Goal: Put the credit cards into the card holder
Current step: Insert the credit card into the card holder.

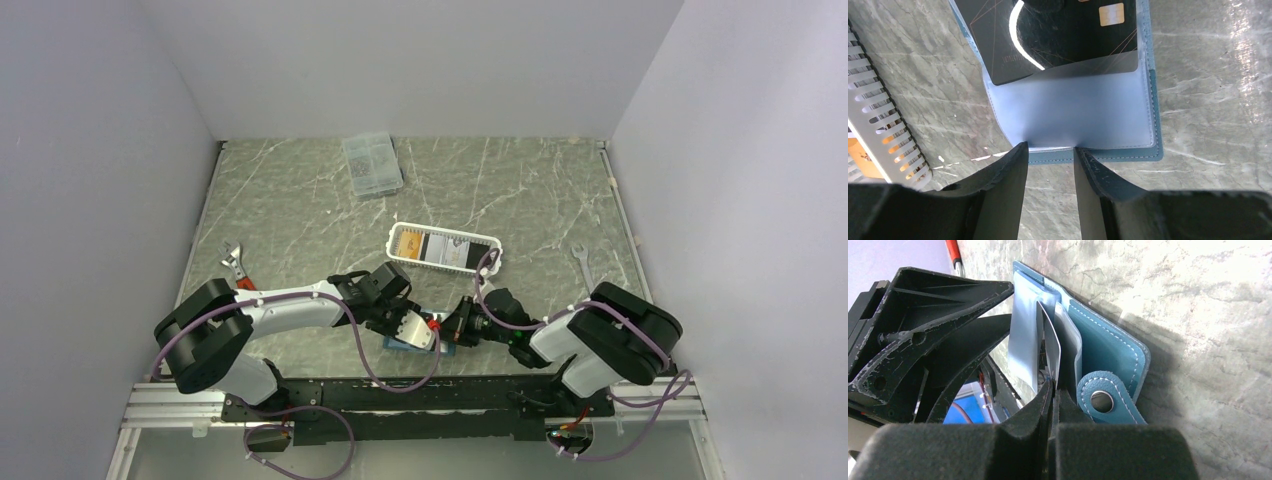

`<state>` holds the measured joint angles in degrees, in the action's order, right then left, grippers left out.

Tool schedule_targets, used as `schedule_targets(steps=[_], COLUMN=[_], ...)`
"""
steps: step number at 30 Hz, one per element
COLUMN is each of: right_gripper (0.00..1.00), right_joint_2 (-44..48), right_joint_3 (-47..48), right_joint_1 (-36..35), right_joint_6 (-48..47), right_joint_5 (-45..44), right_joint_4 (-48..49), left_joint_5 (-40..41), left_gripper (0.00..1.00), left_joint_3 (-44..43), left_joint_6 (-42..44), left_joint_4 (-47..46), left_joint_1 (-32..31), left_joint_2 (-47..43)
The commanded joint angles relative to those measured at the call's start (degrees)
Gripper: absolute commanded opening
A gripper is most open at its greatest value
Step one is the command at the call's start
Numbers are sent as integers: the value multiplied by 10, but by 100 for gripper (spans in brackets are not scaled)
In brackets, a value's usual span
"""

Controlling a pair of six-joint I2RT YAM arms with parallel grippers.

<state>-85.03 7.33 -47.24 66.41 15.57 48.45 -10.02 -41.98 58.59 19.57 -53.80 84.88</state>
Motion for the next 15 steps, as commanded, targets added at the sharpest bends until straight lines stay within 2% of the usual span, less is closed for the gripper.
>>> schedule_targets(steps=[1, 12, 15], right_gripper=[0, 0, 0], right_joint_2=[-23, 25, 42], right_joint_3=[0, 10, -1], right_joint_1=[-8, 7, 7], right_joint_6=[-16, -53, -43], right_joint_5=[8, 24, 15], right_joint_4=[-49, -158, -162], left_joint_5=[44, 48, 47], left_gripper=[44, 43, 43], left_joint_3=[35, 36, 33], left_joint_6=[2, 3, 3], left_joint_4=[11, 9, 10], left_joint_1=[3, 2, 3], left_joint_2=[42, 42, 43])
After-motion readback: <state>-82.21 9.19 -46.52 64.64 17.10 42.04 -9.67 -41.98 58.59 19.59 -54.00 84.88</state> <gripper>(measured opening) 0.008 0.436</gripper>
